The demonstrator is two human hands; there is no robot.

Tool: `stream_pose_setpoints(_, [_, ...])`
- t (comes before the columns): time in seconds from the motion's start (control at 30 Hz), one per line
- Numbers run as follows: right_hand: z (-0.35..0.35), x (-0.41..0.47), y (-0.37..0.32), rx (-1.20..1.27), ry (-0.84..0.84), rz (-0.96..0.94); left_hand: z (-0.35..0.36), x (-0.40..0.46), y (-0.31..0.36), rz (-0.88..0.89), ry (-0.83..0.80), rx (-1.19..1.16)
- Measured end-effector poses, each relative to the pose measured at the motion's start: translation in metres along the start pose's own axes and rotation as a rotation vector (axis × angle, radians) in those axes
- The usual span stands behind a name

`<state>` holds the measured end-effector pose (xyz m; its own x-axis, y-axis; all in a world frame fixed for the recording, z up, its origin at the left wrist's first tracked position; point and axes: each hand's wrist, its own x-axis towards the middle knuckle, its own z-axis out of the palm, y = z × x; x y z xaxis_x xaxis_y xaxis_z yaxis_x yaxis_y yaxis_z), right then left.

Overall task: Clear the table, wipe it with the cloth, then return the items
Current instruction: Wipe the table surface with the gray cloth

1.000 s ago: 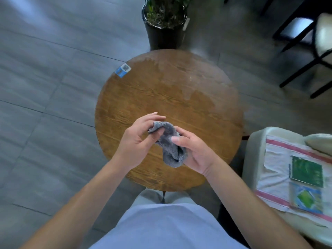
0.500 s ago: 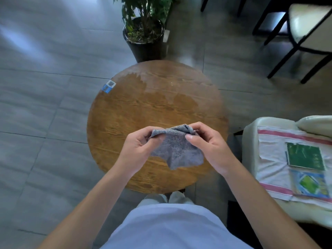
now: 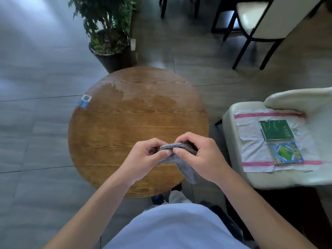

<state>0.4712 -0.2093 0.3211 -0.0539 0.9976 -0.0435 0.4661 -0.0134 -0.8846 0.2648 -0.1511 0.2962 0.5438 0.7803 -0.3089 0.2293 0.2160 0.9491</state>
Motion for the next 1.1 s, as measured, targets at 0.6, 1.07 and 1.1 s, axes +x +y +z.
stream_pose_setpoints(0.6, [-0.064, 0.016, 0.035, -0.118, 0.185, 0.053, -0.023, 0.079, 0.037, 0.198, 0.03, 0.028])
stream_pose_setpoints(1.07, [-0.179, 0.18, 0.166, -0.006, 0.232, 0.141, 0.016, 0.297, 0.031, 0.217, 0.185, 0.083])
stream_pose_setpoints(1.1, [-0.182, 0.19, 0.182, -0.005, 0.225, 0.172, 0.019, 0.313, 0.024, 0.2, 0.196, 0.114])
